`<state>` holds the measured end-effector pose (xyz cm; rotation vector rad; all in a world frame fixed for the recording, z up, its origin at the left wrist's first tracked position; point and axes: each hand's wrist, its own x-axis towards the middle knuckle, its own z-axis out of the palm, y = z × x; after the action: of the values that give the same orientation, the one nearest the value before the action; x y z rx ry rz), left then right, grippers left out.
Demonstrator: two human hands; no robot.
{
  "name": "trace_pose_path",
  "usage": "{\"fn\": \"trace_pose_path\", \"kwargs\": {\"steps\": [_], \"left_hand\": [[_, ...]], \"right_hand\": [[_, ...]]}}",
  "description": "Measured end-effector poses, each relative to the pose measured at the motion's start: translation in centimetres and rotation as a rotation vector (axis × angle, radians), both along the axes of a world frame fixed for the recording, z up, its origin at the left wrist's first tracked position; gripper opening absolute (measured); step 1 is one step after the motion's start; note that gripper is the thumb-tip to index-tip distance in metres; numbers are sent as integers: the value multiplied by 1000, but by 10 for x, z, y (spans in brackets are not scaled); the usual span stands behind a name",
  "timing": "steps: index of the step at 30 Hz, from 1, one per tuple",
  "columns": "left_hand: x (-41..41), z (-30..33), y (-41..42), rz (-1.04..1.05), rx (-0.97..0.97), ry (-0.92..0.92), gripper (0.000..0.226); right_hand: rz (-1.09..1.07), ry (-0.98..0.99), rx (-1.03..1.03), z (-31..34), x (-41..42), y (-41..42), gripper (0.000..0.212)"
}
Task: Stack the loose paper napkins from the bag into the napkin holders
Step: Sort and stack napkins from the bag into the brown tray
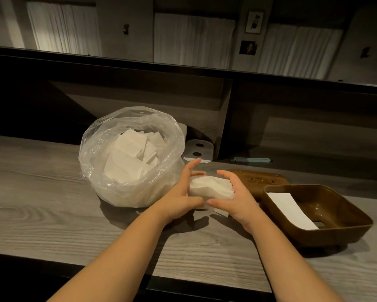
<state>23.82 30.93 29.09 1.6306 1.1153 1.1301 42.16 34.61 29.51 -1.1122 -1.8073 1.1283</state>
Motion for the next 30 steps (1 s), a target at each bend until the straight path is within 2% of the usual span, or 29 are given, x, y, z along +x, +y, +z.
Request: {"fn": "trace_pose_path", "kwargs": {"steps": [3, 5, 8, 10, 12, 17, 22, 25, 28, 30], "left_hand": [[-2, -5, 6, 143, 3, -71, 80], [-3, -6, 7, 210, 3, -48, 70], [-2, -5, 5, 113, -7, -61, 72], [0, -2, 0, -7, -10, -53, 83], [2, 0, -2, -35, 4, -1, 90], [-1, -6, 4, 98, -18, -45, 84], [-3, -9, 9, 76, -47, -107, 84], [-2, -7, 7, 69, -28, -90, 74], [-4, 2, 5, 166, -50, -108, 58], [-9, 7, 3, 90, -177, -233, 52]], "right_hand": [[-113, 37, 5, 0, 4, 3, 69], [-113, 54, -29, 0, 7, 4, 67], [-36, 26, -32, 1, 5, 1, 75], [10, -2, -22, 0, 2, 0, 88], [-14, -22, 6, 0, 1, 0, 94], [-147, 35, 25, 1, 4, 3, 77], [-111, 62, 6, 2, 5, 1, 72], [-84, 56, -7, 4, 5, -1, 70], [-107, 237, -17, 10, 8, -2, 61], [-80, 364, -34, 17, 10, -5, 51]]}}
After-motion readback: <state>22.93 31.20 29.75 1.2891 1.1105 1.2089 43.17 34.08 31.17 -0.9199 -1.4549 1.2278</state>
